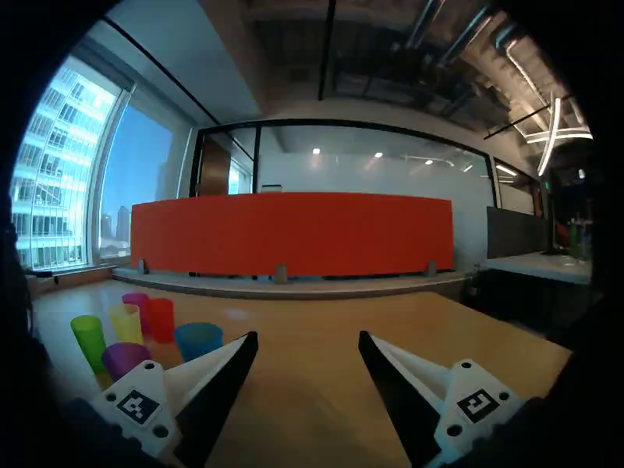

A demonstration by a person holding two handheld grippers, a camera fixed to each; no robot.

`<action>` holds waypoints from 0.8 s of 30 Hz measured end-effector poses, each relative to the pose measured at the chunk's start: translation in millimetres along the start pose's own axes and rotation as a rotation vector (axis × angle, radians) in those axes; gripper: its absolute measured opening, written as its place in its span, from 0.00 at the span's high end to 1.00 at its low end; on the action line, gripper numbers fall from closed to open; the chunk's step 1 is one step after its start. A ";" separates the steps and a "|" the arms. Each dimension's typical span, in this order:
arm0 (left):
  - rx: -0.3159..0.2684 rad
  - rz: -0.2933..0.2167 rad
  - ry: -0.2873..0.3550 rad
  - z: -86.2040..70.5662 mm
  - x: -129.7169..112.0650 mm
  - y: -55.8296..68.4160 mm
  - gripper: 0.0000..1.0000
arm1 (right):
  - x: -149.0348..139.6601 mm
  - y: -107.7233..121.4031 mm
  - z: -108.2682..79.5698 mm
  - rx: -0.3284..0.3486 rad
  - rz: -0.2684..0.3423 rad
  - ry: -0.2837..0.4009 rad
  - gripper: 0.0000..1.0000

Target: Pour water

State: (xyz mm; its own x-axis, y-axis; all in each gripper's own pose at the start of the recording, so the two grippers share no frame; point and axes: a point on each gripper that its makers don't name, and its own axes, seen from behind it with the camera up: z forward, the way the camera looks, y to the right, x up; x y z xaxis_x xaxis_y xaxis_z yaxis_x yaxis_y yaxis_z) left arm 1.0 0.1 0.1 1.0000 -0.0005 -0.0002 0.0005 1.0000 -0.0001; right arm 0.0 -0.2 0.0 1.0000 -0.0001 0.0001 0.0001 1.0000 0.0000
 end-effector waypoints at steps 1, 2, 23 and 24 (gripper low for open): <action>0.000 0.000 0.000 0.0 0.1 0.0 0.08 | 0.0 -0.2 0.0 0.000 0.000 0.000 0.00; 0.000 0.000 0.000 0.0 0.2 0.1 0.08 | 0.0 -0.5 0.0 0.000 0.000 0.000 0.00; -0.011 -0.014 -0.011 0.9 27.9 0.3 0.08 | 38.9 1.5 3.9 0.037 0.000 -0.003 0.00; -0.014 -0.014 -0.011 1.9 31.9 0.5 0.08 | 43.5 0.1 4.1 0.044 -0.004 -0.004 0.00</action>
State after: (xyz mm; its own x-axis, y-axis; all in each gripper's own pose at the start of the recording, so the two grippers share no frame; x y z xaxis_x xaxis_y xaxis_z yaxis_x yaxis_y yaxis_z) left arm 32.9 0.6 2.0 0.9998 -0.0140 0.0113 0.0142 0.9998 -0.0144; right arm 43.5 -0.1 4.1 1.0000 -0.0042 0.0044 0.0040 0.9990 0.0443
